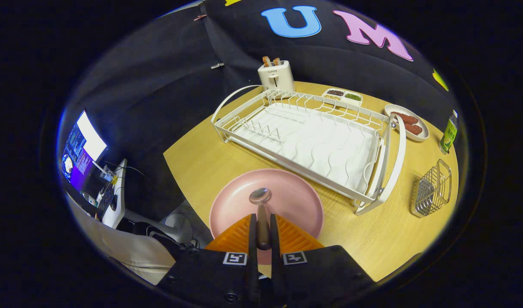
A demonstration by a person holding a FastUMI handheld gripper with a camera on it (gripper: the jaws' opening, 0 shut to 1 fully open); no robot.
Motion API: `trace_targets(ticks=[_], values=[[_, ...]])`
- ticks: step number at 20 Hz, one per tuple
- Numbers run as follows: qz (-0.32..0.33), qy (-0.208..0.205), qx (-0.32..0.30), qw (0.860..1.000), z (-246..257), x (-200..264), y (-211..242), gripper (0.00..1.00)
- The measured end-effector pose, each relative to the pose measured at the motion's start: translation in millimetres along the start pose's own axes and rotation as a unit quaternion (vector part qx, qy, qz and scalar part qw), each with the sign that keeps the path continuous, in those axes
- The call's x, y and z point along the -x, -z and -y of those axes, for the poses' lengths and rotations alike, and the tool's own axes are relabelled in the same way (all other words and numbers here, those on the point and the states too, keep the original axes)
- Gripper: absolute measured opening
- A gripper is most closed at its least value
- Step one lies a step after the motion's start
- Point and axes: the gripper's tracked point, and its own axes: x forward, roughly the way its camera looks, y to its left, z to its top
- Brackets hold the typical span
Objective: Take the plate from the dish rack, then take the spoon from the basket and place it into the plate.
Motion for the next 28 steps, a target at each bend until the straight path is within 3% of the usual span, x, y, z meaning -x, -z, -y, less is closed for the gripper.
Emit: trace_targets(ticks=[3,10,13,15,19,23,28], values=[[-0.018,0.026,0.001,0.999,14.5,-6.1,12.5,0.24],[-0.027,0.042,-0.009,0.999,23.4,-6.4,20.5,0.88],[-0.013,0.043,-0.016,0.999,17.5,-1.8,12.3,0.92],[0.014,0.053,-0.015,0.998,17.1,5.3,-4.7,1.0],[0.073,0.095,0.001,0.993,29.6,30.7,-45.9,0.99],[0.144,0.15,0.032,0.978,45.5,76.2,-100.2,0.99],[0.215,0.184,0.043,0.958,53.5,130.1,-163.4,0.99]])
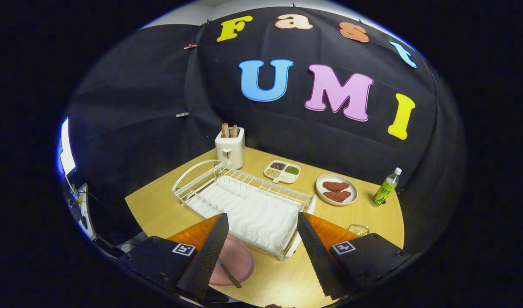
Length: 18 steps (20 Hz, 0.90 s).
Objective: Take the plate from the dish rack, then take the spoon from the basket and place it into the plate.
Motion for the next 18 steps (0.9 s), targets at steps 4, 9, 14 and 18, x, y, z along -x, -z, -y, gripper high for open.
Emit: trace_targets(ticks=[4,9,14,18], values=[[0.049,0.027,-0.005,0.998,19.1,13.9,-50.0,0.98],[0.112,0.06,-0.01,0.992,40.7,39.3,-95.5,0.98],[0.138,0.067,-0.007,0.988,51.8,58.1,-113.8,0.98],[0.147,0.064,-0.01,0.987,60.7,66.8,-122.7,0.98]])
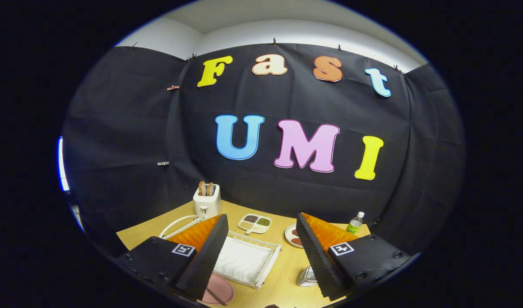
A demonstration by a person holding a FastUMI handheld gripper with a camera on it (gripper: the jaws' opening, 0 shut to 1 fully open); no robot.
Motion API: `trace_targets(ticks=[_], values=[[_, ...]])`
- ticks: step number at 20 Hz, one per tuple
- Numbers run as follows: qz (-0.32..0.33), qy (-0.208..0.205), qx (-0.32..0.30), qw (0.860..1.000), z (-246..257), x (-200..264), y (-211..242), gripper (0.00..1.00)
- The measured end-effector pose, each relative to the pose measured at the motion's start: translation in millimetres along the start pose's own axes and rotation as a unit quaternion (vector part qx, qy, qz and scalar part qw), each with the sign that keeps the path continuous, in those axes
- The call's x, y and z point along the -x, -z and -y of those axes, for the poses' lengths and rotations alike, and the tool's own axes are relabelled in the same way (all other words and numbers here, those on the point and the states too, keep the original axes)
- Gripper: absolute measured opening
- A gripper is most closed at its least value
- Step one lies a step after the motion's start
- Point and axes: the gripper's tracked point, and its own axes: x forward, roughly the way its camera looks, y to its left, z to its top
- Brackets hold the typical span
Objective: Take the plate from the dish rack, then take the spoon from the basket and place it into the plate.
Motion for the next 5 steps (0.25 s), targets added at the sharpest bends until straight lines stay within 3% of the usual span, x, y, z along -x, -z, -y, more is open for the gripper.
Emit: trace_targets(ticks=[5], values=[[0.0,0.001,-0.009,1.0,15.6,-0.1,-2.4,0.98]])
